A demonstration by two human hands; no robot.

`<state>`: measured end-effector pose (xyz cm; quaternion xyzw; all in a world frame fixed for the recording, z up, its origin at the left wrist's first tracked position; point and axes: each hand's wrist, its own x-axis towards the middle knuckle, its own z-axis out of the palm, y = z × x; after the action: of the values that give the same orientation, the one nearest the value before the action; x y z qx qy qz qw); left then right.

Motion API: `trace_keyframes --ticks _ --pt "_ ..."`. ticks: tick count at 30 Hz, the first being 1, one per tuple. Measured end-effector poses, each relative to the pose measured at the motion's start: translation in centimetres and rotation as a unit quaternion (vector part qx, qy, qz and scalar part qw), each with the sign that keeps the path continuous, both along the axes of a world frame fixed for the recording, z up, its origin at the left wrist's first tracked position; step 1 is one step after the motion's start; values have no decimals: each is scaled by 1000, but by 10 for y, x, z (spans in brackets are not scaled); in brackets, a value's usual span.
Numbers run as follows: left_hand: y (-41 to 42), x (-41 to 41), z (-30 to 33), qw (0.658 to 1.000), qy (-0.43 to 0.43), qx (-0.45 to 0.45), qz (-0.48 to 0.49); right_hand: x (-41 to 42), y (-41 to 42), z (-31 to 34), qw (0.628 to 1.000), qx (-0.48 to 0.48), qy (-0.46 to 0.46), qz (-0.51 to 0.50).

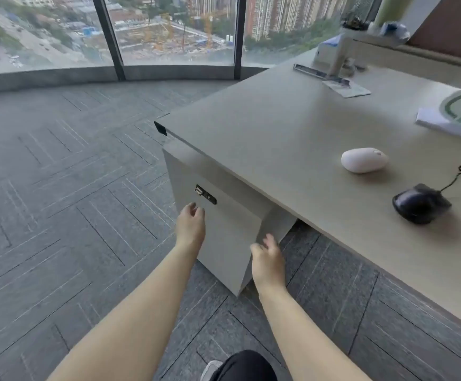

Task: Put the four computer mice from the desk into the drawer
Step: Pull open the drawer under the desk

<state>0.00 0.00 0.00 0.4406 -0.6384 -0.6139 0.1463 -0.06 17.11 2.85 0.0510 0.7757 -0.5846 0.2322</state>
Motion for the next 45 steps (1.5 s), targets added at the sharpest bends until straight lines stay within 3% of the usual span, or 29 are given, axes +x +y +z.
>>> trace_keyframes --ticks 6,16,23,35,45 --pt "-31 -55 -10 987 31 122 102 -18 -18 -26 1000 0 11 -29" --pt "-60 -74 -24 975 29 174 137 -10 -22 -30 998 24 32 -39" --pt "-61 0 -16 962 15 192 193 47 -10 -20 998 25 43 49" --pt "-73 173 -19 950 71 176 247 177 -6 -20 978 -7 21 207" --pt "-77 243 -14 951 64 149 265 227 -11 -19 960 12 21 278"
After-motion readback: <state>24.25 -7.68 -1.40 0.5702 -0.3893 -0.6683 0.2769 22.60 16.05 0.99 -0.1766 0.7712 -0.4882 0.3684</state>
